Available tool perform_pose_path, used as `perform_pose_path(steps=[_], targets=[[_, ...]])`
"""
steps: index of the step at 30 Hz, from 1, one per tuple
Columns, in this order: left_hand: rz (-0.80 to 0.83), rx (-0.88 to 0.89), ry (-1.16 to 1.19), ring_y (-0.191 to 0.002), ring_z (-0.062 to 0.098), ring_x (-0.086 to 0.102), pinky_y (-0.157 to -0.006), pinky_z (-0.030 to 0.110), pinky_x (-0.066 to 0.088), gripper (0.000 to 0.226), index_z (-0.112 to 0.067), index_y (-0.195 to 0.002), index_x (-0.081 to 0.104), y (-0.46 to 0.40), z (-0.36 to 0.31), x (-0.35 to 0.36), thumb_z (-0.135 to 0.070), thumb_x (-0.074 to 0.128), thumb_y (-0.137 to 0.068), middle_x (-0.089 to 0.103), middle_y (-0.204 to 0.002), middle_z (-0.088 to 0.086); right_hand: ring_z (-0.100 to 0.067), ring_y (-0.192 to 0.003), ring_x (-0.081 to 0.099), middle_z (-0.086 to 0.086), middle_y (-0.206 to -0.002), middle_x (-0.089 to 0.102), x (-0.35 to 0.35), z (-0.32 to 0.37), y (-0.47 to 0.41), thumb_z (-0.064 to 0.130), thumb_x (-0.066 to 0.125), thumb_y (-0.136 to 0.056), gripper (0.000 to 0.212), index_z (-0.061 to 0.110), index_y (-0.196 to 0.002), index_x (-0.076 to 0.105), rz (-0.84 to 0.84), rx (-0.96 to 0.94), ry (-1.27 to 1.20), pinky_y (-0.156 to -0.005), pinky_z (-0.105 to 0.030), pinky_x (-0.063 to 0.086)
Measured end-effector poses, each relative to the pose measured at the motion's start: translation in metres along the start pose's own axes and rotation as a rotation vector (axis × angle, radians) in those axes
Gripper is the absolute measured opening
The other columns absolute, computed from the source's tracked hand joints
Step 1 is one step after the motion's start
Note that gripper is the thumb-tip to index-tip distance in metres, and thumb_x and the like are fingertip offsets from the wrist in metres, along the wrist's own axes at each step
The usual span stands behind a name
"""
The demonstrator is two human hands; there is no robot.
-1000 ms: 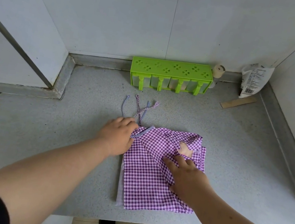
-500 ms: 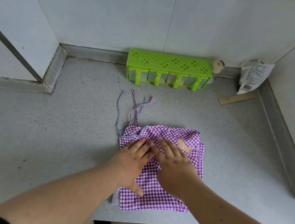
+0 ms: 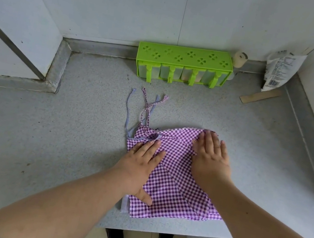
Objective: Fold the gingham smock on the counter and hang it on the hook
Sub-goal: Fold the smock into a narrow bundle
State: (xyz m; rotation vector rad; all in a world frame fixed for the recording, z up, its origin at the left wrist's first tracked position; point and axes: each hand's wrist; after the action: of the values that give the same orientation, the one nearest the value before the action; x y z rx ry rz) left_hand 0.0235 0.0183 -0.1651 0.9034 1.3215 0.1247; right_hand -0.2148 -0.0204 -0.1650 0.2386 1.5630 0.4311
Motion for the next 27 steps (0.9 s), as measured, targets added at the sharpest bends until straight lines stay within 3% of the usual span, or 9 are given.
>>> perform_pose_path(steps=[3, 5, 9, 14, 18, 20, 27], targets=[[0.014, 0.008, -0.009, -0.148, 0.031, -0.045, -0.126, 0.052, -0.02, 0.151, -0.017, -0.158, -0.036, -0.001, 0.0, -0.001, -0.095, 0.059, -0.069, -0.053, -0.156, 0.014, -0.027, -0.155, -0.025, -0.004, -0.168, -0.025, 0.001, 0.029, 0.03, 0.041, 0.019, -0.107, 0.068, 0.026, -0.161, -0.021, -0.127, -0.284, -0.032, -0.126, -0.049, -0.012], [0.004, 0.007, -0.008, -0.149, 0.031, -0.043, -0.125, 0.051, -0.021, 0.152, -0.019, -0.157, -0.037, -0.001, 0.0, -0.001, -0.096, 0.058, -0.068, -0.053, -0.157, 0.013, -0.025, -0.157, -0.019, -0.001, -0.171, -0.017, 0.022, 0.03, 0.048, 0.055, 0.015, -0.106, 0.068, 0.03, -0.163, -0.014, -0.076, -0.391, 0.001, -0.128, -0.05, -0.008], [0.01, 0.007, -0.003, -0.147, 0.029, -0.046, -0.122, 0.05, -0.023, 0.153, -0.022, -0.154, -0.043, -0.001, 0.003, 0.001, -0.096, 0.059, -0.067, -0.057, -0.155, 0.01, -0.022, -0.159, -0.005, 0.0, -0.172, -0.005, 0.051, 0.001, 0.057, 0.071, 0.013, -0.102, 0.077, 0.029, -0.165, -0.001, -0.047, -0.226, -0.04, -0.126, -0.045, -0.002], [0.031, 0.031, -0.109, -0.147, 0.033, -0.046, -0.126, 0.054, -0.018, 0.148, -0.02, -0.155, -0.041, 0.005, 0.006, 0.005, -0.098, 0.053, -0.07, -0.056, -0.155, 0.014, -0.019, -0.158, -0.014, 0.002, -0.169, -0.017, 0.051, 0.0, 0.056, 0.071, 0.011, -0.101, 0.078, 0.03, -0.164, -0.01, -0.053, -0.237, -0.071, -0.126, -0.043, -0.008], [-0.028, 0.328, -0.209, -0.155, 0.028, -0.032, -0.121, 0.048, -0.021, 0.099, -0.033, -0.164, -0.022, 0.019, 0.004, 0.011, -0.076, 0.039, -0.099, -0.038, -0.167, 0.003, -0.019, -0.157, -0.018, 0.002, -0.168, -0.021, 0.05, -0.002, 0.056, 0.07, 0.01, -0.101, 0.078, 0.03, -0.163, -0.014, -0.022, -0.229, -0.06, -0.128, -0.044, -0.008], [-0.03, 0.386, -0.209, -0.161, 0.026, -0.022, -0.121, 0.046, -0.019, 0.082, -0.035, -0.167, -0.013, 0.026, 0.0, 0.018, -0.067, 0.031, -0.105, -0.026, -0.173, 0.0, -0.019, -0.158, -0.017, 0.001, -0.169, -0.02, 0.05, -0.002, 0.056, 0.07, 0.01, -0.101, 0.078, 0.03, -0.163, -0.014, -0.032, -0.227, -0.073, -0.129, -0.045, -0.006], [0.041, 0.217, -0.129, -0.156, 0.032, -0.034, -0.129, 0.056, -0.009, 0.098, -0.03, -0.164, -0.025, 0.042, -0.015, 0.03, -0.07, 0.036, -0.099, -0.042, -0.165, 0.01, -0.02, -0.158, -0.016, 0.001, -0.17, -0.017, 0.052, -0.003, 0.053, 0.073, 0.006, -0.098, 0.081, 0.029, -0.164, -0.012, -0.014, -0.232, -0.063, -0.129, -0.046, -0.004]])
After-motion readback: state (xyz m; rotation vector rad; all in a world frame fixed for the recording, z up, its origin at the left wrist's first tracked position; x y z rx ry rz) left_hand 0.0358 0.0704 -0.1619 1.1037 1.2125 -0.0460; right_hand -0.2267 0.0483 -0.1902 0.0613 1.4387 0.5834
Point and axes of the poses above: each hand's wrist, its own y-axis away from the middle knuckle, its own x-axis out of the palm, z = x × y
